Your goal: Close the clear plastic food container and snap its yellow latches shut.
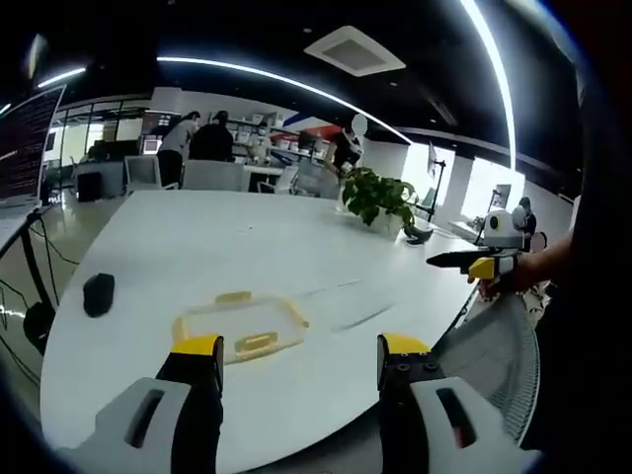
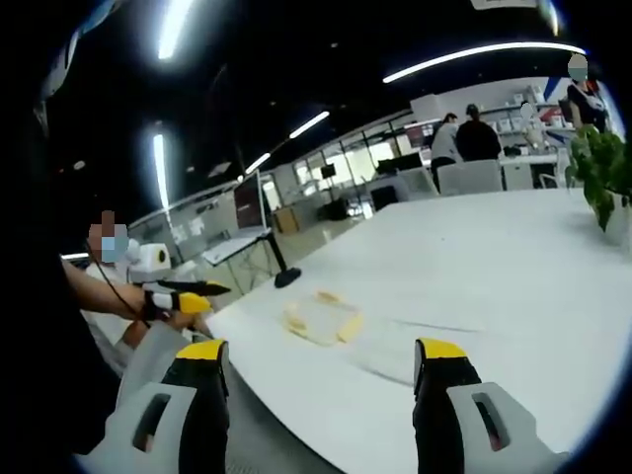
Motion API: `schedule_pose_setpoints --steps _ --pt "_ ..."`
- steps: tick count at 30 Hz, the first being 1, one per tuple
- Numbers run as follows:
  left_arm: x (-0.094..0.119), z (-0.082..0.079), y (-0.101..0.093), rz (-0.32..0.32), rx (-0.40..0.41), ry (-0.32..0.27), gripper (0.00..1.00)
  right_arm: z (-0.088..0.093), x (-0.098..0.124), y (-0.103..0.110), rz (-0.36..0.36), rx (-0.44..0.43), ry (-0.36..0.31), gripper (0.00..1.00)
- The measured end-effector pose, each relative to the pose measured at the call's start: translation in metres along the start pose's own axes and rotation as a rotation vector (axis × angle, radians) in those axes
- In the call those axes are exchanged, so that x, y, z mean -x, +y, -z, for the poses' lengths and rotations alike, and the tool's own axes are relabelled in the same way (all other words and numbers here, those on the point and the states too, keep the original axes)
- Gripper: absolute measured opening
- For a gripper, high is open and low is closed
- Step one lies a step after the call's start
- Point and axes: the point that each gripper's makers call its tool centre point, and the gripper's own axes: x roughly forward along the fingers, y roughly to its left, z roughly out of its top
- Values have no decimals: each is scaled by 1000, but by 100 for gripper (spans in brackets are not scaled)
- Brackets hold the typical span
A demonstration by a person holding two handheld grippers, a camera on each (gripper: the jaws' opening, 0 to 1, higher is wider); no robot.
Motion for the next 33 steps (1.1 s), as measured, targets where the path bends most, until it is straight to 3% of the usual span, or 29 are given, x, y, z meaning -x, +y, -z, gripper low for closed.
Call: schedule_pose_setpoints --steps 33 --pt "-1 6 -3 5 6 20 60 1 -1 0 4 18 11 74"
